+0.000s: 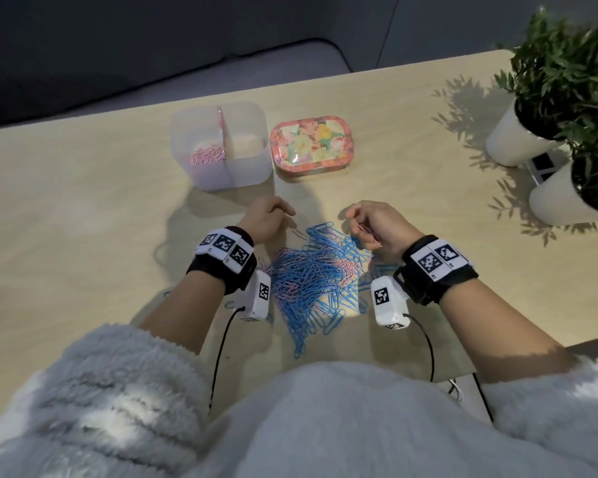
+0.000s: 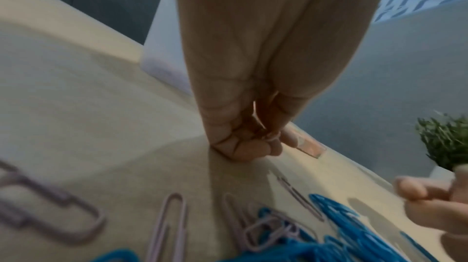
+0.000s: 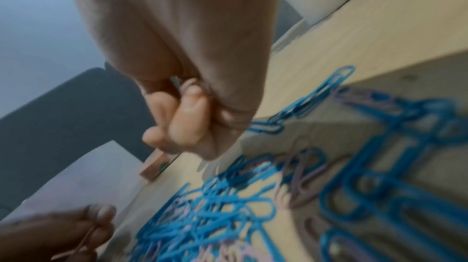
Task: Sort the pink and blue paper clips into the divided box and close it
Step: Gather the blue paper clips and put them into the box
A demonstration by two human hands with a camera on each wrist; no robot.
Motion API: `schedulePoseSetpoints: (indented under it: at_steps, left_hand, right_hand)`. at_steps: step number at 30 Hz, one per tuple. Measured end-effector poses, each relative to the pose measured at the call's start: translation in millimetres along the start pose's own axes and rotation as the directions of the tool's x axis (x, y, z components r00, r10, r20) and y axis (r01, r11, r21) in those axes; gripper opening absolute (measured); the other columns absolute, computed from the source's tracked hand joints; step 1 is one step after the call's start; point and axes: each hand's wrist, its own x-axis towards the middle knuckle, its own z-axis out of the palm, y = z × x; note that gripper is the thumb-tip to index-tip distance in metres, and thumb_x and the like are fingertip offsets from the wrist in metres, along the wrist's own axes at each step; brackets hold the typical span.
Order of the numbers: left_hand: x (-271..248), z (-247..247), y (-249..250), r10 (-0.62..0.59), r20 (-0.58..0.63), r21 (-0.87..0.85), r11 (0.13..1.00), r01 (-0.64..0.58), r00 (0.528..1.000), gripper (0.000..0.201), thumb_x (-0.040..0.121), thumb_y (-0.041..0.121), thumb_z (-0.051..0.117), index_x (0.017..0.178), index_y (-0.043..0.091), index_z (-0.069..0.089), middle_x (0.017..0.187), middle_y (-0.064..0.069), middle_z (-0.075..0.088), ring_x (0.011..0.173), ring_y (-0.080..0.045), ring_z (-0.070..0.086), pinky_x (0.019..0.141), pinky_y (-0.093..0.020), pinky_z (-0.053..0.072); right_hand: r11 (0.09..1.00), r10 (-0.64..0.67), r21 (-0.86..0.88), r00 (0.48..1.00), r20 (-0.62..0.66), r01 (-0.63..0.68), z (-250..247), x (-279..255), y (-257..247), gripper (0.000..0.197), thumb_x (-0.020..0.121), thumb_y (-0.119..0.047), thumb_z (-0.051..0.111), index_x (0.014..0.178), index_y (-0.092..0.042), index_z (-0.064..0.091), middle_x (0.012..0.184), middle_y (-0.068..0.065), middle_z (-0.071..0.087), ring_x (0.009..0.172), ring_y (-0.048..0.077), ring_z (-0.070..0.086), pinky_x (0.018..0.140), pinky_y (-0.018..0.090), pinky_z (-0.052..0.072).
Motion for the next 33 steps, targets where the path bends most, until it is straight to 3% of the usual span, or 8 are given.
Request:
schedulePoseSetpoints:
  at_steps: [5,10,14,16,19,22,27,33]
  left_hand:
    - [-2.1,6.4,0.3,0.098,0.062,0.267,0.957,-0.111,0.993,0.010,0.086,0.017,0.060,0.092,0.009,0.058,0.078,-0.001,0.056,0.066,-0.013,0.049,0.065,-0.025,0.038]
    - [-7.0,2.8,-3.0,0.133,0.134,0.480,0.858,-0.182,0.982,0.016,0.083,0.014,0.063,0.095,0.004,0.062,0.083,-0.005,0.055,0.075,-0.020,0.050,0.068,-0.024,0.035]
    - [-13.8,0.3,-7.1,0.091,0.116,0.511,0.848,-0.138,0.989,0.016,0.085,0.017,0.062,0.094,0.003,0.061,0.082,-0.003,0.050,0.077,-0.020,0.046,0.070,-0.027,0.036]
    - [-19.0,-1.7,-10.6,0.081,0.106,0.521,0.844,-0.125,0.991,0.014,0.086,0.017,0.061,0.091,0.004,0.060,0.083,-0.005,0.050,0.078,-0.021,0.046,0.071,-0.027,0.036]
    - [-29.4,-7.4,-18.9,0.069,0.047,0.415,0.906,-0.082,0.997,0.005,0.085,0.013,0.060,0.083,0.011,0.055,0.084,-0.005,0.054,0.079,-0.021,0.049,0.068,-0.025,0.037]
    - [-41.3,-17.3,-25.6,0.054,-0.030,0.265,0.963,-0.044,0.998,0.005,0.085,0.010,0.060,0.088,0.006,0.060,0.083,-0.004,0.055,0.076,-0.017,0.048,0.061,-0.021,0.037]
    - [-60.6,-36.9,-38.9,0.027,-0.045,0.170,0.985,-0.019,0.999,0.014,0.088,0.012,0.058,0.098,0.003,0.062,0.079,-0.003,0.057,0.070,-0.015,0.049,0.065,-0.019,0.039]
    - [-78.9,-52.9,-56.5,-0.111,-0.027,0.005,0.994,0.111,0.993,0.014,0.092,0.008,0.043,0.091,0.012,0.057,0.079,-0.006,0.054,0.069,-0.019,0.048,0.062,-0.027,0.041]
  right_hand:
    - [0.848,-0.263,-0.480,0.965,-0.013,0.225,17.4,16.9,9.4,0.012,0.083,-0.011,0.061,0.087,-0.001,0.065,0.056,0.006,0.051,0.042,0.010,0.042,0.046,0.020,0.034]
    - [0.610,-0.261,-0.766,0.964,0.045,0.201,24.2,26.9,1.7,0.015,0.075,-0.024,0.070,0.067,-0.022,0.058,0.050,-0.003,0.055,0.048,0.012,0.049,0.059,0.029,0.045]
    - [0.627,-0.282,-0.761,0.959,-0.022,0.167,25.3,32.5,-20.1,0.012,0.078,-0.017,0.059,0.066,-0.018,0.059,0.058,-0.001,0.064,0.057,0.019,0.059,0.070,0.036,0.054]
    - [0.645,-0.294,-0.741,0.956,-0.011,0.190,36.7,31.2,-40.4,0.010,0.084,-0.016,0.055,0.074,-0.012,0.057,0.070,0.007,0.060,0.060,0.019,0.054,0.061,0.029,0.047]
    - [0.829,-0.142,-0.543,0.990,0.025,0.133,72.7,29.1,-78.1,0.013,0.086,-0.008,0.054,0.074,-0.008,0.051,0.057,0.008,0.043,0.038,0.013,0.032,0.037,0.018,0.030]
    - [0.949,-0.013,-0.312,0.993,0.115,0.048,119.6,31.5,-116.1,0.017,0.086,-0.003,0.044,0.071,-0.007,0.050,0.047,0.004,0.041,0.032,0.011,0.032,0.034,0.013,0.028]
    - [0.978,-0.055,-0.194,0.991,0.119,0.077,186.7,44.2,-146.0,0.025,0.089,-0.003,0.033,0.070,-0.005,0.049,0.036,0.001,0.039,0.041,0.015,0.034,0.031,0.013,0.025]
    - [0.980,-0.153,-0.108,0.978,0.144,0.169,227.9,46.5,-148.7,0.022,0.086,-0.005,0.039,0.066,-0.012,0.045,0.062,0.006,0.040,0.050,0.015,0.032,0.049,0.022,0.021]
